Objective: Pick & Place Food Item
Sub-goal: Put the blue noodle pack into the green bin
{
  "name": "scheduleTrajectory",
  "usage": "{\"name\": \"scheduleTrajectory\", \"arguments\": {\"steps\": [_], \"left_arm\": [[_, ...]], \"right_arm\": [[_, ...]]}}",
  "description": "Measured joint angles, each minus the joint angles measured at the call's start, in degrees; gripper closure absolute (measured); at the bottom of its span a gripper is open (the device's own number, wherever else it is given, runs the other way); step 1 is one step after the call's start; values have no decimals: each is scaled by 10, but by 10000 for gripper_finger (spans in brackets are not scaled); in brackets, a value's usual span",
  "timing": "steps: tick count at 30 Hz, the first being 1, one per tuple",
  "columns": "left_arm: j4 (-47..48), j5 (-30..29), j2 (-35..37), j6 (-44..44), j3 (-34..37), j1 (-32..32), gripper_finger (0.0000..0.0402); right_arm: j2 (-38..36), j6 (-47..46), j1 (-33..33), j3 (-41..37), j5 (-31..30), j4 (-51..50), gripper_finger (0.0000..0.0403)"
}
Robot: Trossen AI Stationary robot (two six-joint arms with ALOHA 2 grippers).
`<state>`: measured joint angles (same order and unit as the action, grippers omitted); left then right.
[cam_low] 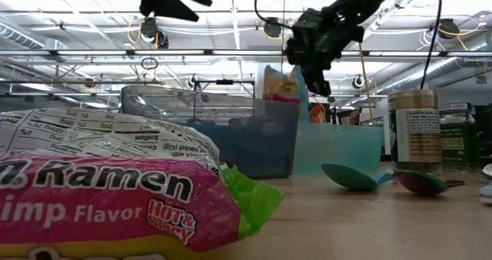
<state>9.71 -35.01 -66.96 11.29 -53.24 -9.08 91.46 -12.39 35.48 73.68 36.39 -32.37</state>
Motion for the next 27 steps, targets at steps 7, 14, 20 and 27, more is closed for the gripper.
{"name": "scheduleTrajectory", "arguments": {"steps": [7,14,20,27], "left_arm": [[-4,-1,0,-11,-1,1,78],[8,-1,0,-10,-1,1,77],[10,-1,0,-8,-1,1,78],[10,0,0,-8,-1,1,78]], "right_arm": [[45,8,-11,0,-16,-8,399],[58,24,-11,0,-103,-13,398],[58,34,-11,0,-164,-11,378],[58,47,-11,0,-231,-13,348]]}}
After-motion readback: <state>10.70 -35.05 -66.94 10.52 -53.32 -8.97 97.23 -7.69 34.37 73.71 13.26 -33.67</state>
